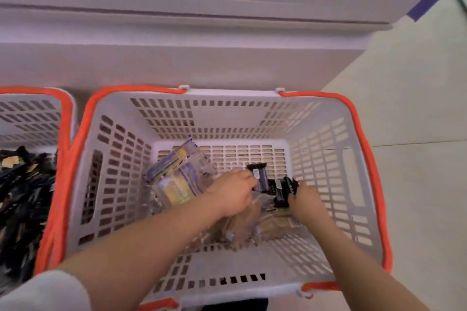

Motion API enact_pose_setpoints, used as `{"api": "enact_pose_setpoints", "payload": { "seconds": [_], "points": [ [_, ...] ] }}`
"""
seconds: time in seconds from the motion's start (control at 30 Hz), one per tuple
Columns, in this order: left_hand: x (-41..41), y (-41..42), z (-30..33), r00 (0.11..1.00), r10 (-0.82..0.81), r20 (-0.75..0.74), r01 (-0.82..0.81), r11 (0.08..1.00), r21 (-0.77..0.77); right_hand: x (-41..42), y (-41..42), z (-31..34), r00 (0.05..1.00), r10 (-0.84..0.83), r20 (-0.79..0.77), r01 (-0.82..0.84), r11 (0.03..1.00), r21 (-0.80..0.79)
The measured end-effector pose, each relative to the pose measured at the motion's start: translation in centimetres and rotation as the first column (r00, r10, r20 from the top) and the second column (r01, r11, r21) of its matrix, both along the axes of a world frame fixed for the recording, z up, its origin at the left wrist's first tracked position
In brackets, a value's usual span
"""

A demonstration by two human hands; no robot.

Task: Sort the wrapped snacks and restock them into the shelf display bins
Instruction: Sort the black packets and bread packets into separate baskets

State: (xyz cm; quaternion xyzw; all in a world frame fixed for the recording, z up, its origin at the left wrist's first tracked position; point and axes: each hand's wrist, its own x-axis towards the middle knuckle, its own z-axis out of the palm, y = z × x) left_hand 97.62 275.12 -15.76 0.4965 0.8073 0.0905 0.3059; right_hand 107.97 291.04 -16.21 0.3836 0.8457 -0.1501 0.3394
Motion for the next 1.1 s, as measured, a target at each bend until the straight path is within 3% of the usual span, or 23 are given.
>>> {"api": "enact_pose_setpoints", "payload": {
  "seconds": [0.17,0.4,0.5,0.57,0.67,0.77,0.87,0.97,1.1],
  "points": [
    [-2.3,5.7,-4.5,0.971,-0.218,-0.102,0.209,0.973,-0.094,-0.8,0.9,-4.3,0.998,-0.061,-0.024,0.063,0.995,0.083],
    [-2.5,7.4,-9.0,0.801,-0.571,-0.181,0.533,0.817,-0.219,-1.5,0.9,-6.6,0.998,-0.033,-0.051,0.042,0.983,0.177],
    [-2.7,7.6,-9.7,0.783,-0.572,-0.245,0.538,0.82,-0.195,-1.6,1.1,-5.8,0.985,-0.021,-0.171,0.053,0.982,0.184],
    [-3.5,7.6,-9.6,0.783,-0.563,-0.264,0.523,0.826,-0.211,-2.2,1.5,-4.7,0.941,-0.015,-0.339,0.078,0.982,0.173],
    [-5.2,6.5,-9.3,0.865,-0.456,-0.21,0.404,0.88,-0.248,-3.1,2.1,-3.7,0.86,0.004,-0.509,0.037,0.997,0.071],
    [-6.8,4.7,-9.2,0.934,-0.315,-0.167,0.268,0.929,-0.255,-3.4,1.8,-4.2,0.899,-0.165,-0.407,0.075,0.971,-0.226],
    [-7.7,3.4,-8.6,0.994,-0.092,-0.054,0.076,0.968,-0.24,-3.1,1.1,-6.0,0.911,-0.259,-0.32,0.144,0.929,-0.341],
    [-8.2,2.3,-7.3,0.987,0.156,0.033,-0.152,0.982,-0.116,-3.5,0.6,-7.1,0.856,-0.442,-0.269,0.304,0.851,-0.429],
    [-8.2,1.3,-4.6,0.895,0.387,0.221,-0.404,0.914,0.036,-4.3,-0.4,-7.8,0.835,-0.512,-0.202,0.398,0.815,-0.42]
  ]
}}
